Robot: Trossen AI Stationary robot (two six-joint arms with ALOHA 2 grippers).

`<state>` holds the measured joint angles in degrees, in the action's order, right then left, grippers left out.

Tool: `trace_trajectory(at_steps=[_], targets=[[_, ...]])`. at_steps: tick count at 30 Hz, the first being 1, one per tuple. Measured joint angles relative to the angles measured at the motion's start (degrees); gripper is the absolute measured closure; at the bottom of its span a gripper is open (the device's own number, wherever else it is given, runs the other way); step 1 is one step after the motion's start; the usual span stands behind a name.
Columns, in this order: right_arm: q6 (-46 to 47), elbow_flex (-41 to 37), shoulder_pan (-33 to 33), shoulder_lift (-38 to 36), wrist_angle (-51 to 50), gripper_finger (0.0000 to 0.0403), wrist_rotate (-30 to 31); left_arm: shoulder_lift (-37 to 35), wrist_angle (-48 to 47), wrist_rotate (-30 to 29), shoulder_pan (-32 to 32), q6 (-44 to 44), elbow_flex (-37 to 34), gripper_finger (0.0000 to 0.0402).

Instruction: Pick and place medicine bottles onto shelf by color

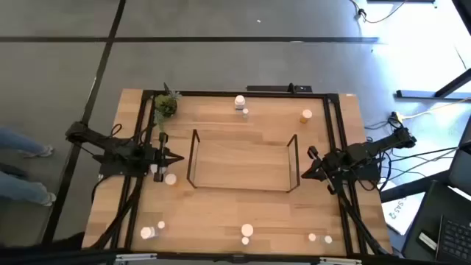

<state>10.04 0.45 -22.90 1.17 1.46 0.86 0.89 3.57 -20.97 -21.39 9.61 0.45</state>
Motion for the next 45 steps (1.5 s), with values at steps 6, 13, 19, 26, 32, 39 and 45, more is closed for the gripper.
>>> trace_trajectory(at_steps=[6, 13, 19, 26, 32, 39, 45], targets=[[0.0, 0.0, 0.0, 0.0, 0.0, 0.0385, 0.0, 0.0, 0.0, 0.0, 0.0, 0.0, 0.0, 0.0401], [0.0, 0.0, 0.0, 0.0, 0.0, 0.0385, 0.0, 0.0, 0.0, 0.0, 0.0, 0.0, 0.0, 0.0401], [0.0, 0.0, 0.0, 0.0, 0.0, 0.0385, 0.0, 0.0, 0.0, 0.0, 0.0, 0.0, 0.0, 0.0401], [0.0, 0.0, 0.0, 0.0, 0.0, 0.0385, 0.0, 0.0, 0.0, 0.0, 0.0, 0.0, 0.0, 0.0401], [0.0, 0.0, 0.0, 0.0, 0.0, 0.0385, 0.0, 0.0, 0.0, 0.0, 0.0, 0.0, 0.0, 0.0401], [0.1, 0.0, 0.0, 0.0, 1.3, 0.0385, 1.3, 0.0, 0.0, 0.0, 0.0, 0.0, 0.0, 0.0401], [1.1, 0.0, 0.0, 0.0, 1.9, 0.0385, 2.5, 0.0, 0.0, 0.0, 0.0, 0.0, 0.0, 0.0401]])
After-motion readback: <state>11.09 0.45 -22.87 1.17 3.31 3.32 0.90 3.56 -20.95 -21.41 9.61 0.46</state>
